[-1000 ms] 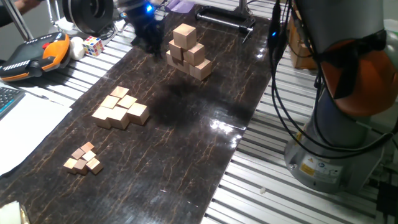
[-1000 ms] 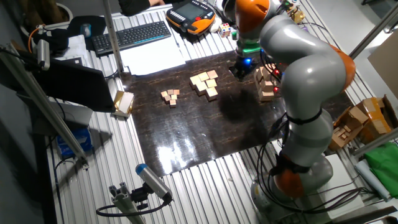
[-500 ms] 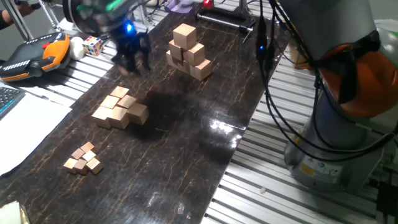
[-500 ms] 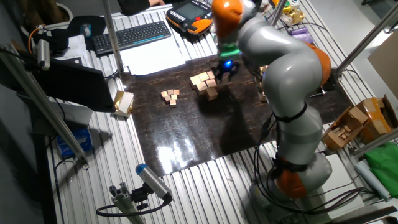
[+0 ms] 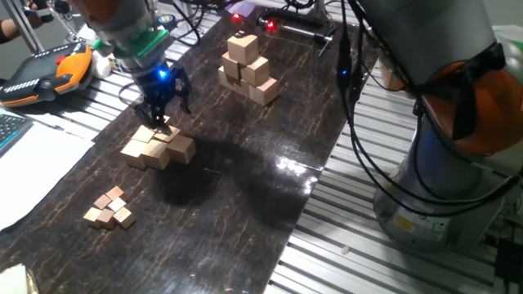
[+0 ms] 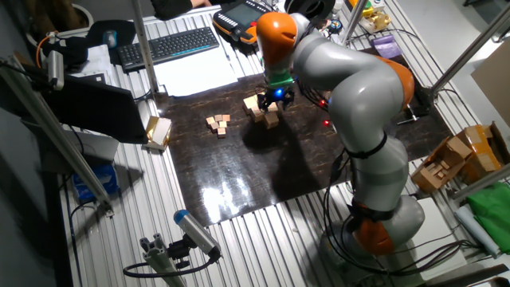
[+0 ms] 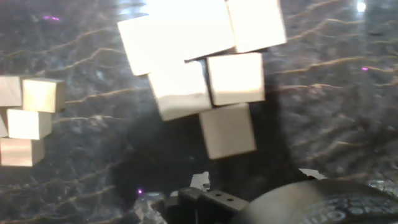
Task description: Stack the blocks into a pyramid shape
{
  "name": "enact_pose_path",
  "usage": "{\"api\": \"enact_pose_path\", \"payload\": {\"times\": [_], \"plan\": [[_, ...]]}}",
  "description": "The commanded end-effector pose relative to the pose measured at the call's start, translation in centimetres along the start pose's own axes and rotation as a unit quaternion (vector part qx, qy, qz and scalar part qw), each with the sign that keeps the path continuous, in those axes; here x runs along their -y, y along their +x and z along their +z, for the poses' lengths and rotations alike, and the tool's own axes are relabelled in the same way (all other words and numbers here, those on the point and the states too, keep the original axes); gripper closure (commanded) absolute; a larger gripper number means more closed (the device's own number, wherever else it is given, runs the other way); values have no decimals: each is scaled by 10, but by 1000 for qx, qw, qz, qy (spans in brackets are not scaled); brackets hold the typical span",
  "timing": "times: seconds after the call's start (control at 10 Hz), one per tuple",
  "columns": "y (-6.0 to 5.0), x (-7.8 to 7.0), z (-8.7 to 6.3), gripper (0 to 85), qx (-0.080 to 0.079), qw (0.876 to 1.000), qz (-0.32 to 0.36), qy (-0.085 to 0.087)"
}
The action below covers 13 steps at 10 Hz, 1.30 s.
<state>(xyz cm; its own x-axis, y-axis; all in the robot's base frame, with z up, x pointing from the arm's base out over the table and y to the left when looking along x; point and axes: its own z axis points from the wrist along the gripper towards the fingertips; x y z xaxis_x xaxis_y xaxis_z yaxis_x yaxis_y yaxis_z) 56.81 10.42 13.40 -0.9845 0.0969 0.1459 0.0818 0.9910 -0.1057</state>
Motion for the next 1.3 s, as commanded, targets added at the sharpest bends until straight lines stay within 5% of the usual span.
{"api": "enact_pose_path", "payload": {"times": [0.0, 0.6, 1.2], "plan": [[-2, 0, 5, 123, 4, 1000, -4, 3], [-13, 0, 46, 90, 20, 999, -24, -15], [-14, 1, 61, 87, 22, 999, -35, -18]]}}
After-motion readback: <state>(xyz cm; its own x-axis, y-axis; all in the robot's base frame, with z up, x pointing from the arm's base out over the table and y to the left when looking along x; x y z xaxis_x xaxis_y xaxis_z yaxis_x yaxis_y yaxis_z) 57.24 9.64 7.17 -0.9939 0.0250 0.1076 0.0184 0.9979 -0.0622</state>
